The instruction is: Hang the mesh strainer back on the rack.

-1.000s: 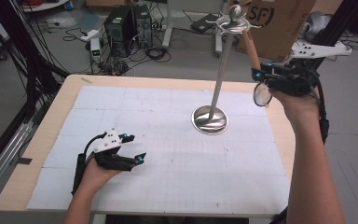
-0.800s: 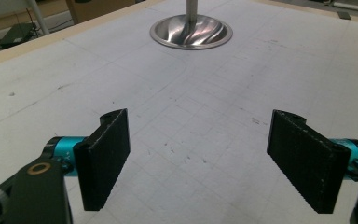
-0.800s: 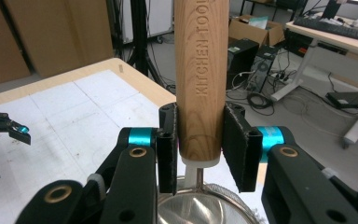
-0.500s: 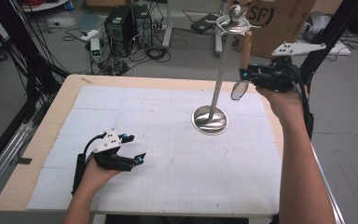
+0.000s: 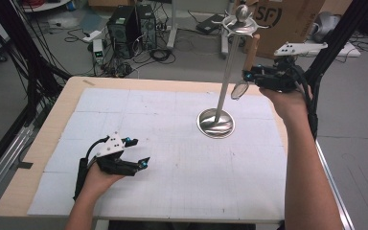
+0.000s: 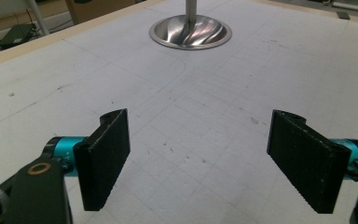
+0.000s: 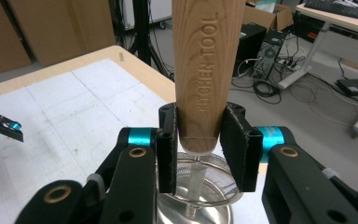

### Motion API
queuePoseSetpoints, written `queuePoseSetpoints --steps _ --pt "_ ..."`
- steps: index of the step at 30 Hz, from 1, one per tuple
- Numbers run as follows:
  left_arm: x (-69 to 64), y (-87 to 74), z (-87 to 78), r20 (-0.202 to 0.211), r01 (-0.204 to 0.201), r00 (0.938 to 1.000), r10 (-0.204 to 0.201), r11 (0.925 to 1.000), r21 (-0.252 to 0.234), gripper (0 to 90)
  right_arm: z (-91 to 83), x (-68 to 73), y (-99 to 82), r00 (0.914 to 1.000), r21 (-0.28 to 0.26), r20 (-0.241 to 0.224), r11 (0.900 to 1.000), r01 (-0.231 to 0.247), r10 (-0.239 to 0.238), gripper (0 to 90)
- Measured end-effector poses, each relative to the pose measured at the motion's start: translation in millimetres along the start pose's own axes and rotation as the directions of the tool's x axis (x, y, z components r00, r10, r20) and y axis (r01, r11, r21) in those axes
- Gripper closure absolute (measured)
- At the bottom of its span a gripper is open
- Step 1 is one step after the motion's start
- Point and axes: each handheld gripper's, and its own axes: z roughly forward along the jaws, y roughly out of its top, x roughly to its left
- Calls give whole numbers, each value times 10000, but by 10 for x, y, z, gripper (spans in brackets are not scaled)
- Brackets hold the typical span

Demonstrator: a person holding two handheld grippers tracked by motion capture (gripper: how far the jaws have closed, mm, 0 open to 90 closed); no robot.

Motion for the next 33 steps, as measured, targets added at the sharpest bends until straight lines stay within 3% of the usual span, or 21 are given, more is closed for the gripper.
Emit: queuePoseSetpoints --steps 15,20,29,33 --pt "4 0 -4 -11 -11 10000 11 10000 9 218 66 -36 61 9996 459 136 9986 -246 240 665" --pt "1 1 -2 16 -15 10000 15 10000 -11 218 16 2 78 9993 103 201 9995 -312 309 577" --pt "-9 9 -3 32 -32 10000 32 10000 -75 218 -155 150 -7 10000 -212 -54 9998 57 -58 577" --pt "-14 13 -1 56 -52 10000 52 10000 -71 218 -184 196 -97 9987 -337 -477 9993 155 -171 572"
